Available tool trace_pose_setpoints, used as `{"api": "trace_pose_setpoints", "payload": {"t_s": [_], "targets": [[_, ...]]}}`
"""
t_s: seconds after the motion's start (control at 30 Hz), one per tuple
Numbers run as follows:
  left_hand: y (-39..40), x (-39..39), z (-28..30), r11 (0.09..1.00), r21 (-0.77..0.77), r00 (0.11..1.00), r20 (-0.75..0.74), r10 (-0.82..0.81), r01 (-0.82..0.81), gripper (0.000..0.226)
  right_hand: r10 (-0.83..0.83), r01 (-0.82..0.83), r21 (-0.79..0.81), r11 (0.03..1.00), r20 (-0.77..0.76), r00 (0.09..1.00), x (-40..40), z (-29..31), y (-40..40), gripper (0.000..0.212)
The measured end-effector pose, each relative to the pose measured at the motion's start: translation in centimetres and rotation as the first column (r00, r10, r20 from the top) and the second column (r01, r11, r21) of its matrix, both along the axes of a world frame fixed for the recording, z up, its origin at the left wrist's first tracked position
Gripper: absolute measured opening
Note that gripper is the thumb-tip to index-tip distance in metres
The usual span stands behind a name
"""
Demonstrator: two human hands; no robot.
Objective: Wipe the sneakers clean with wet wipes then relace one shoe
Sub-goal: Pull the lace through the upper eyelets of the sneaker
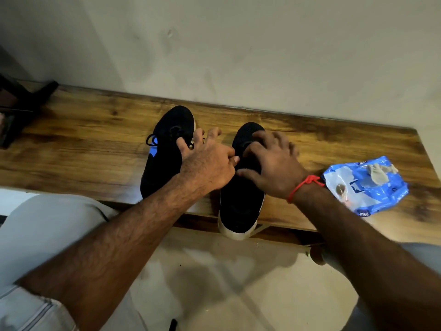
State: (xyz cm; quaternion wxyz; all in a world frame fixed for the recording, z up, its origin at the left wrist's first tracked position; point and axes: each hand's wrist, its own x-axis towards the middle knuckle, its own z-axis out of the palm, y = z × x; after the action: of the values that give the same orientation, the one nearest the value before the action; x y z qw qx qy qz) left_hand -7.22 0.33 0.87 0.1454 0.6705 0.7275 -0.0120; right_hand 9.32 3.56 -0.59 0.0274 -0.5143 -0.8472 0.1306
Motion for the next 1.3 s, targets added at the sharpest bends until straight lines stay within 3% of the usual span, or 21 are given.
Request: {"api": "trace_pose_setpoints", "payload": {"t_s": [0.4,0.5,0.6,0.67,0.7,0.77,0.83,0.9,0.97,1.1,1.23,1.3], "targets": [[0.3,-0.2,0.0,0.995,-0.099,1.000,0.005,0.006,-0.006,0.030,0.059,-0.068,0.065,0.996,0.132,0.989,-0.9,0.2,-0.1,0.023],[0.4,-0.3,0.2,0.993,-0.117,1.000,-0.002,-0.019,0.019,0.030,-0.161,0.168,0.080,0.983,-0.092,0.983,0.4,1.3,1.2,0.016],[0.3,-0.5,0.3,0.993,-0.116,1.000,-0.008,-0.028,0.027,0.032,-0.498,0.524,-0.056,0.850,-0.410,0.764,3.4,2.4,3.5,0.014],[0.3,-0.5,0.2,0.993,-0.113,1.000,0.003,-0.030,0.031,0.031,-0.595,0.609,-0.102,0.787,-0.388,0.704,5.0,1.9,4.5,0.011],[0.3,-0.4,0.3,0.993,-0.116,1.000,0.006,-0.029,0.030,0.031,-0.611,0.615,-0.116,0.780,-0.357,0.707,5.2,1.3,4.7,0.014],[0.3,-0.3,0.3,0.992,-0.124,1.000,0.012,-0.024,0.026,0.031,-0.615,0.594,-0.165,0.788,-0.261,0.744,4.3,0.6,3.8,0.046],[0.3,-0.2,0.0,0.993,-0.117,0.999,0.019,-0.027,0.029,0.032,-0.510,0.499,-0.108,0.860,-0.179,0.841,2.8,0.4,2.4,0.064],[0.4,-0.1,-0.4,0.995,-0.097,1.000,0.008,-0.029,0.029,0.034,-0.317,0.313,-0.064,0.947,-0.068,0.946,1.6,0.8,1.2,0.055],[0.4,-0.1,-0.6,0.997,-0.071,1.000,-0.006,-0.026,0.025,0.035,-0.181,0.185,-0.099,0.978,0.050,0.982,0.8,1.1,0.7,0.042],[0.4,-0.5,-0.6,0.997,-0.062,0.996,-0.079,-0.045,0.040,0.039,-0.186,0.201,-0.165,0.966,0.100,0.977,0.8,1.8,1.0,0.025],[1.1,-2.3,0.0,0.963,-0.259,0.992,-0.114,0.046,-0.074,0.042,-0.234,0.256,-0.220,0.941,0.118,0.965,1.5,2.0,1.5,0.022],[1.0,-2.0,0.1,0.964,-0.254,0.993,-0.105,0.058,-0.084,0.041,-0.211,0.220,-0.242,0.945,0.061,0.976,1.5,1.7,1.4,0.021]]}}
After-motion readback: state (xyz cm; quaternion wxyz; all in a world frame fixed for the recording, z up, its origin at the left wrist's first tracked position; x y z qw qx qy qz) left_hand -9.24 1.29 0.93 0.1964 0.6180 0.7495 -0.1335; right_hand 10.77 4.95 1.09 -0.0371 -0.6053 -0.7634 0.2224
